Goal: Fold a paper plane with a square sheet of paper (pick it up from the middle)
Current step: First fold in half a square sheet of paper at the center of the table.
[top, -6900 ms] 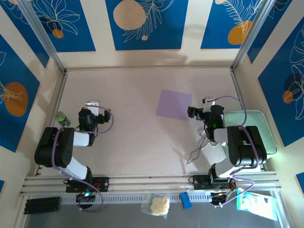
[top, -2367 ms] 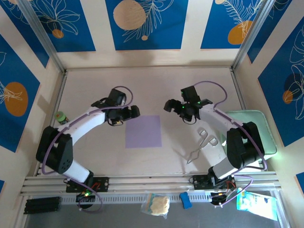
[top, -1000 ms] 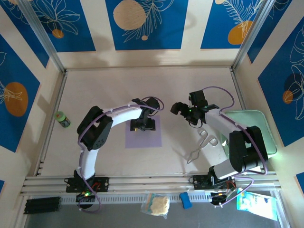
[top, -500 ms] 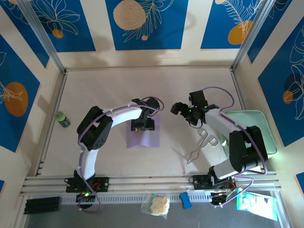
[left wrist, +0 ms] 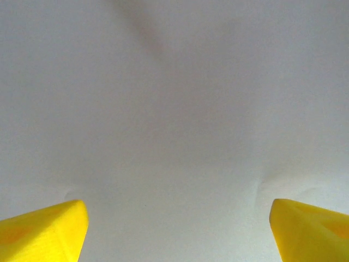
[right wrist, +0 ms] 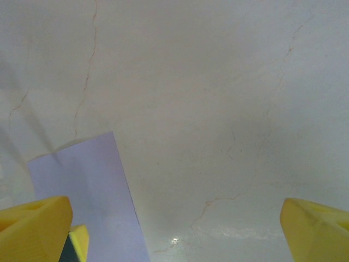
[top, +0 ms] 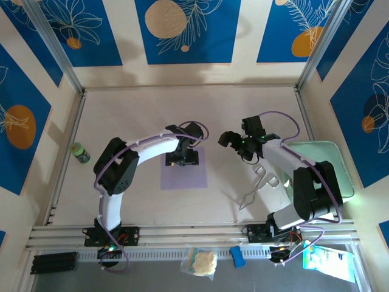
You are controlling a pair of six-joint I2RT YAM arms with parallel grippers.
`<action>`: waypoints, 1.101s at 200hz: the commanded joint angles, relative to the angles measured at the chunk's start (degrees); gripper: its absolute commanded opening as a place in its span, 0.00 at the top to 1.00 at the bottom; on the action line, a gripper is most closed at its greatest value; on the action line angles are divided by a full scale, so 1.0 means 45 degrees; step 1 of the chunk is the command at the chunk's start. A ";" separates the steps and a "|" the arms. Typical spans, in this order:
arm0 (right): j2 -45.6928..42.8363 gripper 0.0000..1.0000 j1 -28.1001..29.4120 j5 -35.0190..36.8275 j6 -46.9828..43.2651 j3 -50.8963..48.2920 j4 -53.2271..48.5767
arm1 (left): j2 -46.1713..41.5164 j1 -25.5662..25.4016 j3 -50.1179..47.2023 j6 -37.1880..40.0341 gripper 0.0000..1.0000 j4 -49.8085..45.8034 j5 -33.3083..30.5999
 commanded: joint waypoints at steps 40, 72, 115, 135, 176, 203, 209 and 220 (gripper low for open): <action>0.0252 0.02 0.0115 -0.0158 0.0097 0.0233 -0.0263 | 0.0411 0.0147 0.0344 -0.0114 0.12 -0.0272 0.0286; 0.0279 0.02 0.0118 -0.0159 0.0058 0.0252 -0.0310 | 0.0729 0.0146 0.0383 -0.0213 0.17 -0.0374 0.0327; 0.0221 0.02 0.0115 -0.0109 0.0058 0.0194 -0.0370 | 0.1237 0.0143 0.0317 -0.0365 0.22 -0.0374 0.0484; 0.0219 0.02 0.0114 -0.0119 0.0078 0.0155 -0.0372 | 0.1356 0.0146 0.0181 -0.0422 0.22 -0.0358 0.0465; 0.0278 0.02 0.0140 -0.0138 0.0136 0.0210 -0.0312 | 0.1179 0.0125 -0.0119 -0.0520 0.26 -0.0151 0.0499; 0.0338 0.02 0.0156 -0.0138 0.0185 0.0258 -0.0254 | 0.0881 0.0146 -0.0259 -0.0558 0.28 0.0078 0.0523; 0.0336 0.02 0.0172 -0.0158 0.0212 0.0252 -0.0236 | 0.0770 0.0144 -0.0307 -0.0564 0.30 0.0156 0.0543; 0.0339 0.02 0.0166 -0.0143 0.0267 0.0233 -0.0198 | 0.0515 0.0145 -0.0438 -0.0610 0.33 0.0398 0.0610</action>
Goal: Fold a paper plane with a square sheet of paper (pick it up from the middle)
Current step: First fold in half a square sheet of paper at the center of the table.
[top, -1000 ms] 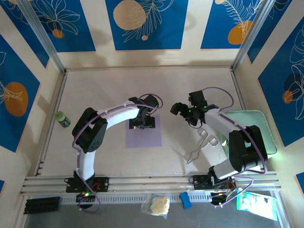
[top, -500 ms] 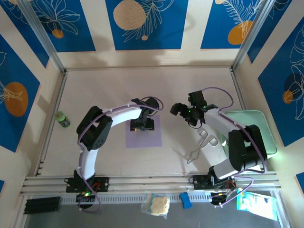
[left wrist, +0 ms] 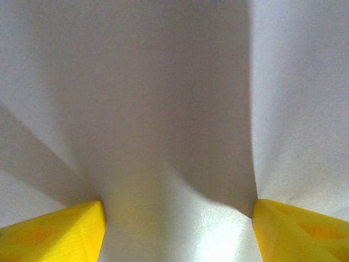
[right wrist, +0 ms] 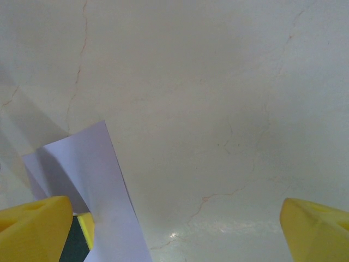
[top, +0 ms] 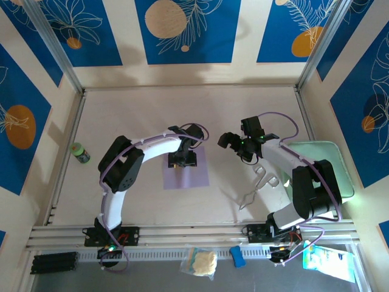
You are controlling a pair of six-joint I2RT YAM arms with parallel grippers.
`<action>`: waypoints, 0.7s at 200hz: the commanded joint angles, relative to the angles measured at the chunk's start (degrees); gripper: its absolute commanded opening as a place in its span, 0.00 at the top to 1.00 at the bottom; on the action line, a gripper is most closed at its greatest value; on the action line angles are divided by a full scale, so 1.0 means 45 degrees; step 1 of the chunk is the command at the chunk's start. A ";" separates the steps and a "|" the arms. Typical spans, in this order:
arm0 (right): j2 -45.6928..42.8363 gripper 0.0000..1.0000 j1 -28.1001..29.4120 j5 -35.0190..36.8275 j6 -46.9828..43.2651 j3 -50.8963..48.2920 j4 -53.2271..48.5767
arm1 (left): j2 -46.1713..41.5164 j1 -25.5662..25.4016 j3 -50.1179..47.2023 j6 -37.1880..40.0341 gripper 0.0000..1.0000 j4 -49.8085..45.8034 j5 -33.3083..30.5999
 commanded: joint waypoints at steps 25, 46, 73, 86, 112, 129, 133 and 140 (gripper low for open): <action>0.0115 0.04 0.0035 -0.0170 0.0453 0.0195 0.0069 | -0.1121 0.0080 -0.1032 -0.0376 0.43 0.1209 0.0634; -0.0092 0.04 -0.0027 -0.0563 0.0631 -0.0034 0.0590 | -0.1902 0.0180 -0.1402 -0.0282 0.55 0.1927 0.0995; -0.0465 0.05 -0.0124 -0.1313 0.0690 -0.0325 0.1398 | -0.2912 0.0437 -0.2012 0.0024 0.63 0.3446 0.2259; -0.0627 0.08 -0.0160 -0.2071 0.0471 -0.0542 0.2093 | -0.3321 0.0639 -0.2382 0.0372 0.66 0.4546 0.3342; -0.0731 0.12 -0.0157 -0.3816 -0.0077 -0.0904 0.3166 | -0.3890 0.1262 -0.3440 0.0184 0.69 0.7175 0.5692; -0.0852 0.16 -0.0154 -0.4509 -0.0166 -0.1094 0.3593 | -0.4097 0.1655 -0.4182 -0.0427 0.69 0.8818 0.6790; -0.0881 0.16 -0.0149 -0.4633 -0.0154 -0.1162 0.3739 | -0.4081 0.1732 -0.4330 -0.0584 0.69 0.9157 0.7001; -0.0941 0.17 -0.0134 -0.4806 -0.0119 -0.1281 0.4014 | -0.4035 0.1849 -0.4601 -0.0841 0.69 0.9718 0.7301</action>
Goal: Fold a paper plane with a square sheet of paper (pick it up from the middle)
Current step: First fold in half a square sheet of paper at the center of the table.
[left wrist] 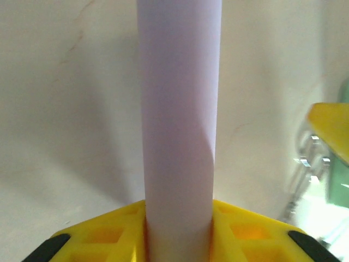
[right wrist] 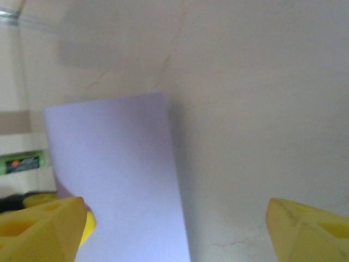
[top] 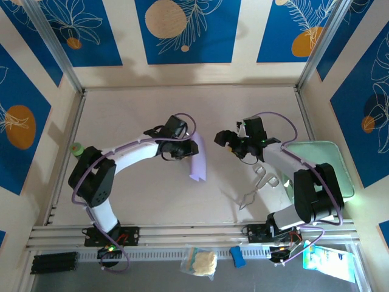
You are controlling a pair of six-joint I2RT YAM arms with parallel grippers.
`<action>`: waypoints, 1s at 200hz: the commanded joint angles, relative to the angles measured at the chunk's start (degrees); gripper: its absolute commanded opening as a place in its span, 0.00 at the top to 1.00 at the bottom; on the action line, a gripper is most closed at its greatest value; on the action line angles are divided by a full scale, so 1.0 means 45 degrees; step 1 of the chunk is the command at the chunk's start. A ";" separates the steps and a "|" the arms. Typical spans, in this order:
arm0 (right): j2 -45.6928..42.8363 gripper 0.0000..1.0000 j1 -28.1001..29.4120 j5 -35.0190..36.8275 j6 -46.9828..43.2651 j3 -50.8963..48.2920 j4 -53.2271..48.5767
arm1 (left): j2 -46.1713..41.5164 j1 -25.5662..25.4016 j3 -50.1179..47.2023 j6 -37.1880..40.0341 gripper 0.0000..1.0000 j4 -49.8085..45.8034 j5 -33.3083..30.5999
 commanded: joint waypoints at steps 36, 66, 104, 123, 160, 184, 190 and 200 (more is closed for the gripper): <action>-0.0117 0.21 0.0308 -0.1786 -0.0351 -0.0429 0.1229 | 0.0400 0.0892 -0.1393 -0.0745 0.68 0.2889 0.1909; 0.0714 0.34 0.0753 -0.1741 -0.0159 -0.0110 0.0957 | 0.0648 0.0997 -0.1475 -0.0287 0.68 0.2262 0.1146; 0.1800 0.58 0.2042 -0.0644 -0.0072 0.0377 0.0839 | 0.0914 0.1042 -0.1474 0.0531 0.68 0.1376 0.0242; 0.2566 0.71 0.2604 0.0005 -0.0021 0.1020 0.0136 | 0.1060 0.1058 -0.1501 0.0742 0.68 0.1232 0.0086; 0.4127 0.88 0.3134 0.0368 0.0271 0.2162 -0.1017 | 0.1267 0.1092 -0.1492 0.0955 0.68 0.1064 -0.0093; 0.4685 0.89 0.3330 0.0381 0.0362 0.2456 -0.1217 | 0.1306 0.1081 -0.1479 0.1161 0.68 0.0824 -0.0306; 0.4812 0.89 0.3358 0.0390 0.0345 0.2539 -0.1301 | 0.1306 0.1090 -0.1473 0.1201 0.68 0.0800 -0.0347; 0.5021 0.90 0.3434 0.0440 0.0352 0.2643 -0.1465 | 0.1306 0.1078 -0.1489 0.1241 0.67 0.0743 -0.0385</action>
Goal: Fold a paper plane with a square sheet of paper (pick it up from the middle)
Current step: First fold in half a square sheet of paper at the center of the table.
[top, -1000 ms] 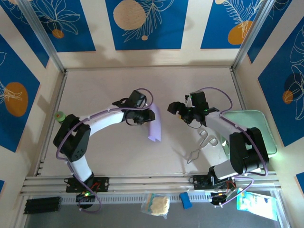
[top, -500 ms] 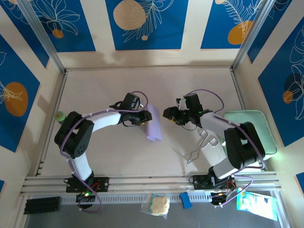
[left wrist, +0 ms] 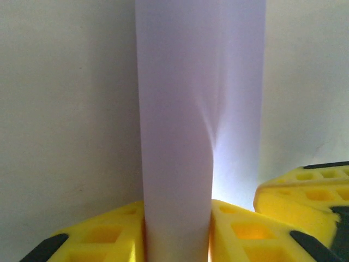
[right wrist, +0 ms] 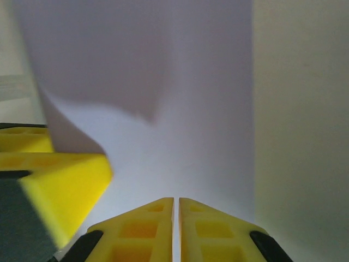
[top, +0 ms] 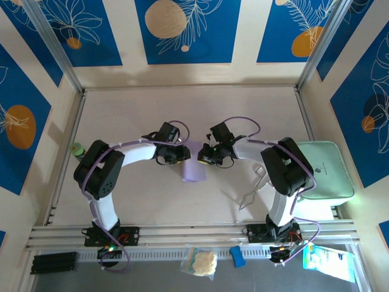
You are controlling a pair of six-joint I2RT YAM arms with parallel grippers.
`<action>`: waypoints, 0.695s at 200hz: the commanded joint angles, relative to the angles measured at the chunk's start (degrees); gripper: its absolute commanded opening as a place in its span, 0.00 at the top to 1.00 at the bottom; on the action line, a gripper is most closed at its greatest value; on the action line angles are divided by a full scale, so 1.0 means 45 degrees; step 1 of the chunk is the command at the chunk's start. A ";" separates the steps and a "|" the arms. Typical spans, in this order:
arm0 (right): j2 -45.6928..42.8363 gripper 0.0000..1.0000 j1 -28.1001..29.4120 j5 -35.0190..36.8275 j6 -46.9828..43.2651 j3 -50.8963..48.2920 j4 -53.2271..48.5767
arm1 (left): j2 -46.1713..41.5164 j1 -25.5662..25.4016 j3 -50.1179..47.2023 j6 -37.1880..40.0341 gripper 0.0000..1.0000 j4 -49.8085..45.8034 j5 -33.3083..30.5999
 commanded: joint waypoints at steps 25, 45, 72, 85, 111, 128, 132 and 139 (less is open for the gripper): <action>0.0766 0.91 0.0347 0.0398 0.0322 0.0525 -0.1146 | 0.0131 0.0125 -0.0035 0.0542 0.65 -0.0753 -0.0513; 0.0933 0.91 0.0434 0.0506 0.0454 0.0561 -0.1216 | 0.0133 0.0118 0.0235 0.0967 0.60 -0.1555 -0.0715; 0.1090 0.91 0.0476 0.0548 0.0635 0.0601 -0.1298 | -0.0143 0.0091 0.0677 0.1371 0.50 -0.2898 -0.1567; 0.1130 0.91 0.0490 0.0489 0.0679 0.0620 -0.1263 | -0.0342 0.0090 0.0708 0.1340 0.41 -0.3098 -0.1632; 0.1112 0.91 0.0476 0.0197 0.0786 0.0674 -0.1161 | -0.0327 -0.0047 0.0806 0.1341 0.30 -0.3214 -0.1071; 0.1043 0.90 0.0443 0.0033 0.0889 0.0669 -0.1056 | -0.0063 -0.0213 0.1038 0.1369 0.27 -0.3537 -0.1118; 0.1019 0.90 0.0436 0.0009 0.0918 0.0660 -0.1022 | -0.0010 -0.0250 0.1088 0.1400 0.27 -0.3593 -0.1140; 0.0977 0.90 0.0415 -0.0034 0.0948 0.0662 -0.0994 | 0.0084 -0.0319 0.1181 0.1448 0.27 -0.3692 -0.1195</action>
